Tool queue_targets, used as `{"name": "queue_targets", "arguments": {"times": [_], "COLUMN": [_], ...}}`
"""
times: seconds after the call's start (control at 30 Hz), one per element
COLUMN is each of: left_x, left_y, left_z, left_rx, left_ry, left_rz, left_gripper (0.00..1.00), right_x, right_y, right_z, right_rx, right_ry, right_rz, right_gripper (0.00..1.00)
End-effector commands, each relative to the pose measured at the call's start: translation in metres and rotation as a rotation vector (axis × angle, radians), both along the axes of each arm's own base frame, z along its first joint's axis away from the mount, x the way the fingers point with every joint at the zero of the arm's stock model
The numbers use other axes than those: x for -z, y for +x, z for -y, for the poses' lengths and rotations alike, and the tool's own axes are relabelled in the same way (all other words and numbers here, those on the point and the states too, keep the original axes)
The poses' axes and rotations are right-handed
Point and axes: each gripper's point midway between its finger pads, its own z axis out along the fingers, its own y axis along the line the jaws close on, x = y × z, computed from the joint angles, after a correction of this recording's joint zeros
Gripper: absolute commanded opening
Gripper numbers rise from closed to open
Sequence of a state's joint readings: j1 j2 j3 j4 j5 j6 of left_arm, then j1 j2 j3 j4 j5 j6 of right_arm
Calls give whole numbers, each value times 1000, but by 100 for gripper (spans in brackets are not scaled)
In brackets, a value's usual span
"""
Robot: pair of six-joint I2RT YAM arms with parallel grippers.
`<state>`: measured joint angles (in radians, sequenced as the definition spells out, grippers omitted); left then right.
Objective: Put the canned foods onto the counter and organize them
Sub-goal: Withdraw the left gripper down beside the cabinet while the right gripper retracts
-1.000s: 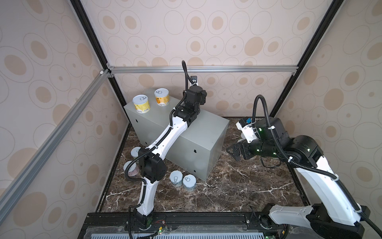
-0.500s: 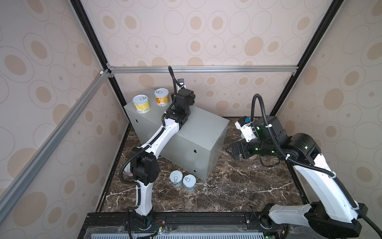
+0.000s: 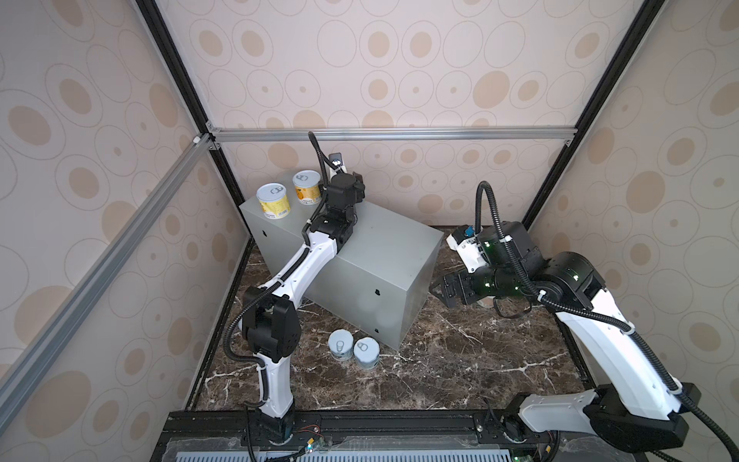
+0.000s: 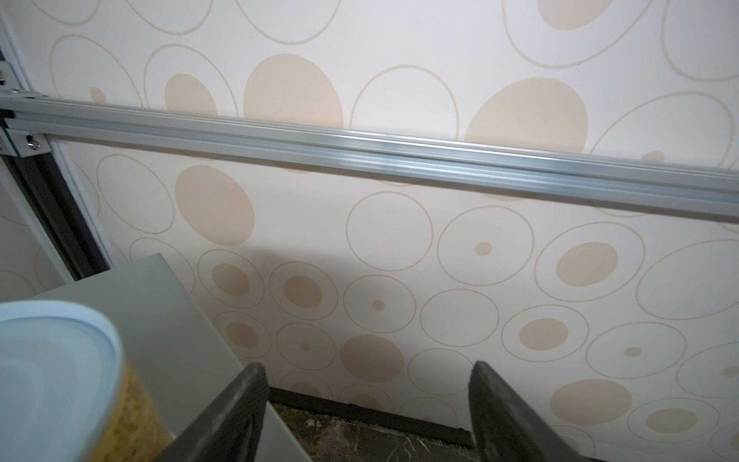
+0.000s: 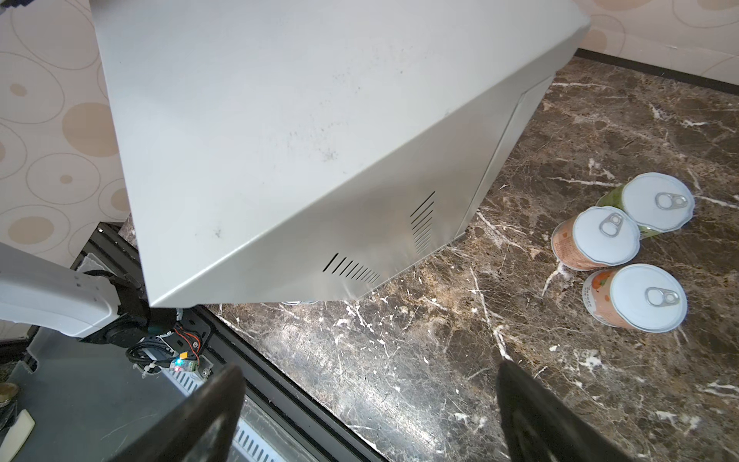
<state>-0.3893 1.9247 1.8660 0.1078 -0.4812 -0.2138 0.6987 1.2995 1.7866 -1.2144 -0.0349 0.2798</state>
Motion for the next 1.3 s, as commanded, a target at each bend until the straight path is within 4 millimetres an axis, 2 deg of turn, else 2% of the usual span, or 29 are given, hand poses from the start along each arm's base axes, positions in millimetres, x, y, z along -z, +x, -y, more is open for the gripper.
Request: {"name": "queue_targets", "arguments": {"times": [0.0, 0.3, 0.43, 0.5, 0.63, 0.83, 1.03, 1.13, 1.27], "left_x": [12, 11, 6, 2, -14, -49, -85, -104, -121], "left_y": [-3, -8, -10, -9, -12, -27, -55, -76, -111], "left_z": [-20, -24, -22, -16, -9, 8, 47, 64, 78], "left_rx": [-60, -69, -51, -19, 35, 121, 229, 284, 373], "left_ry": [-8, -4, -10, -11, -27, -16, 58, 70, 49], "left_rz": [-28, -20, -15, -26, -26, -14, -11, -4, 6], "left_gripper": [79, 79, 80, 84, 91, 96, 99, 99, 99], "right_x": [-7, -5, -8, -11, -21, -34, -40, -40, -34], "right_y": [2, 5, 6, 7, 8, 7, 3, -2, -10], "right_z": [-1, -6, -4, -2, 4, 21, 50, 66, 85], "right_rx": [-2, -11, 0, 17, 43, 90, 215, 279, 338], "right_ry": [15, 13, 13, 17, 20, 11, -8, -4, 10], "right_rz": [8, 1, 11, 17, 46, 110, 151, 166, 185], "right_gripper": [100, 100, 100, 100, 100, 100, 100, 100, 100]}}
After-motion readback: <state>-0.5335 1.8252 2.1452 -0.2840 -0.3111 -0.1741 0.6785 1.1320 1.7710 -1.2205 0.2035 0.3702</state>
